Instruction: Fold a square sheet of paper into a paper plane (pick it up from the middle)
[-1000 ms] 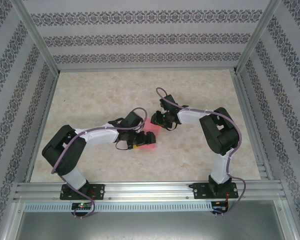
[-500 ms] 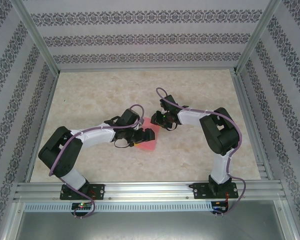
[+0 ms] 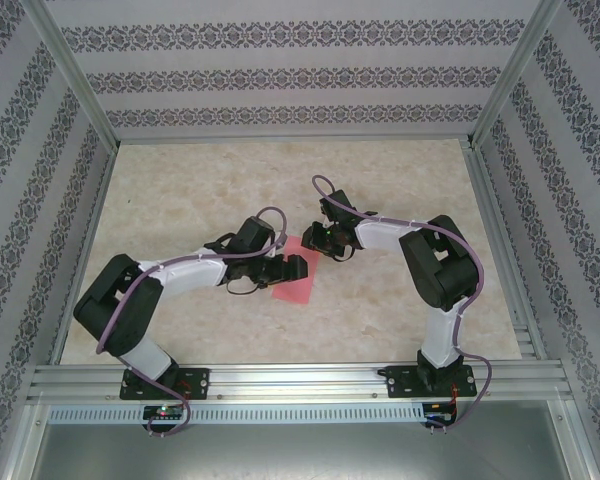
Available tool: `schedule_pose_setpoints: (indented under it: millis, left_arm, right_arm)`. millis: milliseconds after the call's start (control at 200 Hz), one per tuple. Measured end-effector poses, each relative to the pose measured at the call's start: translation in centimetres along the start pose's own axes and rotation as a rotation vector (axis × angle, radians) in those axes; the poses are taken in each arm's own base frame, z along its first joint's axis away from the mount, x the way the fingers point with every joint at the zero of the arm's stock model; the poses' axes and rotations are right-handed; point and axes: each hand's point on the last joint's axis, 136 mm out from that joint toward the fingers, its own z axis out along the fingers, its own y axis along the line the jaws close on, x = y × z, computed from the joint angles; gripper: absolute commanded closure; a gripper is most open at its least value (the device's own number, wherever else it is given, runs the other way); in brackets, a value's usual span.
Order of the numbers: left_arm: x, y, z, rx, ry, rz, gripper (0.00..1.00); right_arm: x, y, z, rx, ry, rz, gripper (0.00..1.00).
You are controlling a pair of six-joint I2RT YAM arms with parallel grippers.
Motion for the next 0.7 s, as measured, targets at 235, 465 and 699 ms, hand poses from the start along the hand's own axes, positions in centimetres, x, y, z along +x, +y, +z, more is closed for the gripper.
schedule_pose_setpoints:
  millis: [235, 465, 699]
  left_arm:
    - [0.3, 0.0, 0.8, 0.035, 0.031, -0.003, 0.21]
    - [1.0, -0.5, 0.7, 0.078, 0.053, 0.004, 0.22]
    - [1.6, -1.0, -0.6, 0.099, 0.039, 0.022, 0.34]
  right_arm:
    - [0.0, 0.0, 0.0, -0.002, -0.001, -0.001, 0.65]
    - [0.0, 0.0, 0.0, -0.002, -0.001, -0.001, 0.65]
    - [0.0, 0.0, 0.0, -0.002, -0.001, -0.001, 0.65]
